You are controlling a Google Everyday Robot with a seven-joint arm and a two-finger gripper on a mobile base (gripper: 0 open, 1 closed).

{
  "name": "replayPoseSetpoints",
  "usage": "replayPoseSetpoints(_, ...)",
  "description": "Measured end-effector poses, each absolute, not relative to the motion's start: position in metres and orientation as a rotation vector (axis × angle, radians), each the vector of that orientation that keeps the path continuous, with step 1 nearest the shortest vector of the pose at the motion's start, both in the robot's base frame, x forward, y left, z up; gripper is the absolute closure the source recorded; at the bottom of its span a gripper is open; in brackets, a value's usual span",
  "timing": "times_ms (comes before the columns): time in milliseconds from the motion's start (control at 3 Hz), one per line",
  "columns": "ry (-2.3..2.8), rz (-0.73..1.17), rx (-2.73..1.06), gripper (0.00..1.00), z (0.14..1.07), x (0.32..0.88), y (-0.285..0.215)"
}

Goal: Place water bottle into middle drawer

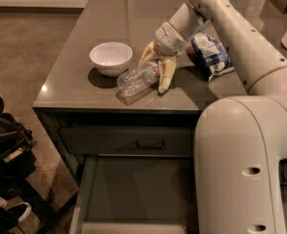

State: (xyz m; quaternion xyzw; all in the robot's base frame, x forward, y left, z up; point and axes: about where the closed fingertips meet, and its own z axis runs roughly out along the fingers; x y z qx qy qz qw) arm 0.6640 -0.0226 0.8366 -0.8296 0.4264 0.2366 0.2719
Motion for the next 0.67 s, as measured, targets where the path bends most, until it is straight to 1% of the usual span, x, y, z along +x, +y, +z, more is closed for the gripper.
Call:
replayPoseSetpoints(333,1.148,0.637,-2.233,1.00,0.840,0.663,-0.022)
replayPoseSetpoints(667,1.203,0.654,-2.157,1.00,0.855,0.643,-0.045)
